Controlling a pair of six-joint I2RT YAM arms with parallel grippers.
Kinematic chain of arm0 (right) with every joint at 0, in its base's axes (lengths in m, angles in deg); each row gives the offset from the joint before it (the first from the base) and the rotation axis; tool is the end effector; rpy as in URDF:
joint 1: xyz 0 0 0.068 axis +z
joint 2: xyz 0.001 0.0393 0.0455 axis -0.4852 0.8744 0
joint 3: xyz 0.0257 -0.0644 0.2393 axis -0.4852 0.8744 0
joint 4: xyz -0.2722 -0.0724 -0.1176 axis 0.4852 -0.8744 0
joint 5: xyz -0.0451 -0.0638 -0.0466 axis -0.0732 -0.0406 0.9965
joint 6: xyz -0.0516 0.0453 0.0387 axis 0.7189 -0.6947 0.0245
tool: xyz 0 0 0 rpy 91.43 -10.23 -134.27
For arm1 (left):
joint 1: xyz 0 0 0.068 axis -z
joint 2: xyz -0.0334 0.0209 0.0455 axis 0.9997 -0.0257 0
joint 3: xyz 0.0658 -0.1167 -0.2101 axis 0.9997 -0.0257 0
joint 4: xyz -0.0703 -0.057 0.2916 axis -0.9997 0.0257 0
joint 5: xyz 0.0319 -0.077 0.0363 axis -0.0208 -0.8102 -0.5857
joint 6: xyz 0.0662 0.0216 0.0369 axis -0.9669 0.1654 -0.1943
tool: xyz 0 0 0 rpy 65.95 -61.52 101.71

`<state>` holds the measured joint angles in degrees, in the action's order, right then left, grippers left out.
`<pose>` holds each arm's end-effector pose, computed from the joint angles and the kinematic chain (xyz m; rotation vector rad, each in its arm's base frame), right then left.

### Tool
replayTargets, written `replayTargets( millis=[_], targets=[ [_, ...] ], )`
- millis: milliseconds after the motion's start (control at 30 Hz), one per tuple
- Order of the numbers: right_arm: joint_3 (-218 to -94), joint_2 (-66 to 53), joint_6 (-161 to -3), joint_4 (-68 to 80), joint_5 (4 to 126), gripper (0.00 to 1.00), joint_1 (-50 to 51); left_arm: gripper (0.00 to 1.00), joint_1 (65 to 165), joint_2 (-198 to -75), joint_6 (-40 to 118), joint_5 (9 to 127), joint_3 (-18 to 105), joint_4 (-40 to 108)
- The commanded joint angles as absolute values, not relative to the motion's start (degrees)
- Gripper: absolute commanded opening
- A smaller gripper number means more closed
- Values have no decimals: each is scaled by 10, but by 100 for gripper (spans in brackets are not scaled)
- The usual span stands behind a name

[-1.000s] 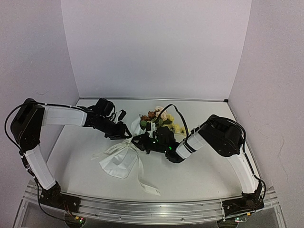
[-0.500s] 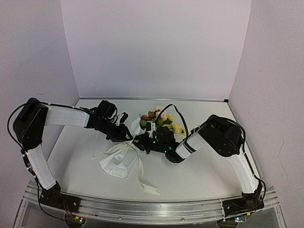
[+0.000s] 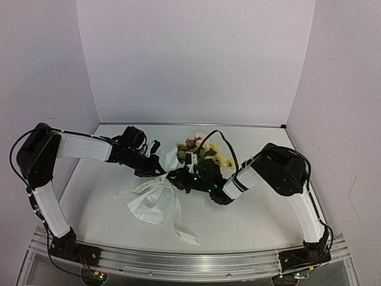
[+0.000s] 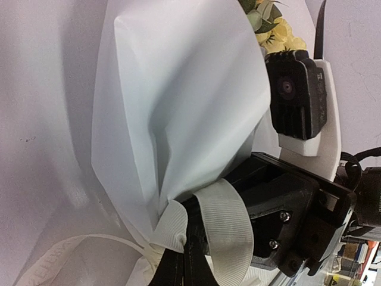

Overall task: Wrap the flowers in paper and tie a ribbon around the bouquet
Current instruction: Cross the ribbon over the folded bouquet.

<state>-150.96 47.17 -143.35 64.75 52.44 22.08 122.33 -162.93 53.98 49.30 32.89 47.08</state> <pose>0.2988 0.4081 0.0295 -0.0227 2.0638 1.7514 0.3266 -0.2552 0.1007 0.3734 2.5934 -1.0015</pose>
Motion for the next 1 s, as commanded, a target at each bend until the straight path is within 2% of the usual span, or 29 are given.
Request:
replayTargets(
  millis=[0,500,967],
  targets=[
    [-1476,415,-1404,601,532,13,217,0,1225,-1599,556,512,314,442],
    [-1391,297,-1356,527,553,28,223,0,1243,-1545,653,500,259,363],
    [-1358,139,-1197,270,686,40,284,0,1305,-1592,737,475,274,325]
  ],
)
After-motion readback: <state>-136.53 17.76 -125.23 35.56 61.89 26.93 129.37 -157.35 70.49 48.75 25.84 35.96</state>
